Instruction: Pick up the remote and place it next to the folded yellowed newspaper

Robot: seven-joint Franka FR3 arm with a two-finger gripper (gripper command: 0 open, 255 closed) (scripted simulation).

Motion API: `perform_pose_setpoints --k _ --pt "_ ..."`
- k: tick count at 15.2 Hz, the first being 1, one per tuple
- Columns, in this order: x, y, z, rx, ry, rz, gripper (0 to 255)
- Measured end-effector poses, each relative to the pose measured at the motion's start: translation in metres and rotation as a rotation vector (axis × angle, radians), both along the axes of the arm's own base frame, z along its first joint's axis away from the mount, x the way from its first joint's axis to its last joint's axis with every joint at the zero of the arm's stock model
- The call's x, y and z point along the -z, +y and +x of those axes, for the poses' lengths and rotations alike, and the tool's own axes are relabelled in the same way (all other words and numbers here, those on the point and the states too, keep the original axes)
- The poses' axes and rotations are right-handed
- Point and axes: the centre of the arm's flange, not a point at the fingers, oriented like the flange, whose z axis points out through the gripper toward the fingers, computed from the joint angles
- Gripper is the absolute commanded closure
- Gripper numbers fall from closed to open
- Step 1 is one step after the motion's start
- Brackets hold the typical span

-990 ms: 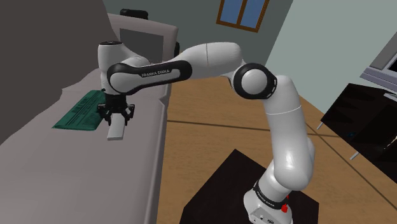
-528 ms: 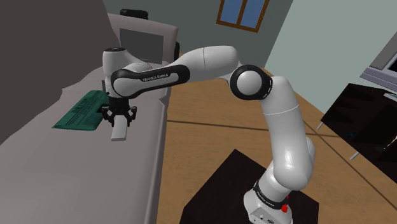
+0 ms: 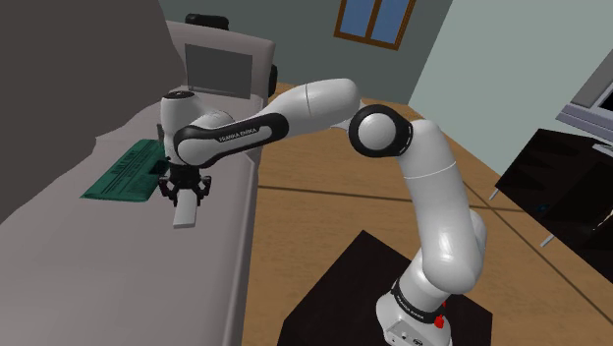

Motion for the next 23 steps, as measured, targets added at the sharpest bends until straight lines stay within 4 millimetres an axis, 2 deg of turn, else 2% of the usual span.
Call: perform_pose_setpoints --k 4,9,10,16,20,23 --pt "0.017 0.001 -0.001 0.0 0.0 0.0 255" --pt "0.019 0.001 0.0 0.0 0.0 0.0 255" --pt "0.019 0.001 0.0 0.0 0.0 0.0 0" --pt "0.019 0.001 0.0 0.0 -0.001 0.0 0" --pt "-0.02 0.0 -0.002 0.0 -0.002 0.0 0" --pt "-0.03 0.0 -0.001 0.0 -0.001 0.001 0"
